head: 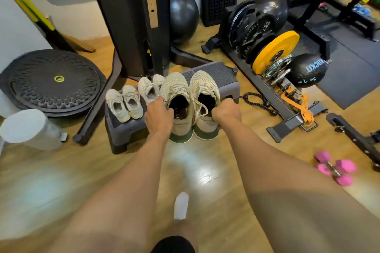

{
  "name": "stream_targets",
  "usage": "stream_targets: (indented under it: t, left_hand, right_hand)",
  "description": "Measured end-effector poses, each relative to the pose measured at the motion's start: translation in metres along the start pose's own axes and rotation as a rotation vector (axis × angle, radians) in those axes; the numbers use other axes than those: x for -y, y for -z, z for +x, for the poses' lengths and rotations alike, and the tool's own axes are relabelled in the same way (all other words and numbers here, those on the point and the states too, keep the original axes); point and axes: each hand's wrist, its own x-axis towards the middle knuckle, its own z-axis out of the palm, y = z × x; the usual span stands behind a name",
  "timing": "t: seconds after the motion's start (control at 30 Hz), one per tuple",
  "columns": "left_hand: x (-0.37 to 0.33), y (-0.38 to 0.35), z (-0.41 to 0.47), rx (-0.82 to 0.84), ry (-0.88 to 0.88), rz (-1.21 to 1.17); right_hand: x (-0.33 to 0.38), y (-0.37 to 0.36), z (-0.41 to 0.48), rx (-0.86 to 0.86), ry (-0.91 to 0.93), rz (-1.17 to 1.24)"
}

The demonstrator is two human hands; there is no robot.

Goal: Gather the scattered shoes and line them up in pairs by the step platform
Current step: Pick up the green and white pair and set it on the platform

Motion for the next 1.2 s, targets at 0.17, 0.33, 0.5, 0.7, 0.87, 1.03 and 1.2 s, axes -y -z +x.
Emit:
stream_targets:
  t: [0.17, 0.33, 0.5, 0.7, 0.87, 1.03, 1.2]
  left_hand:
    - [-0.032, -0.072, 0.060, 0.002, 0.047, 0.014]
    - [-0.055, -0.135, 0.127, 0.011, 0.179, 0.037]
    - [-0.061, -0.188, 0.191, -0.007, 0.265, 0.076]
    - [-0.054, -0.272, 0.266, 0.029, 0.364, 0.122]
    - [-0.029, -0.336, 0.321, -0.009, 0.401, 0.099]
    - [0.000, -0.389, 0.366, -0.032, 0.433, 0.056]
    - [0.027, -0.421, 0.397, -0.056, 0.427, 0.043]
  right_hand:
    - [0.011, 0.002, 0.100, 0.027, 0.038, -0.082]
    - [0.032, -0.013, 0.199, 0.084, 0.085, -0.173]
    - [0.052, -0.039, 0.294, 0.175, 0.136, -0.208]
    - [0.061, -0.094, 0.410, 0.255, 0.183, -0.255]
    - [0.064, -0.150, 0.491, 0.298, 0.245, -0.279]
    - [0.062, -0.207, 0.554, 0.317, 0.246, -0.281]
    - [0.063, -0.247, 0.587, 0.279, 0.275, -0.264]
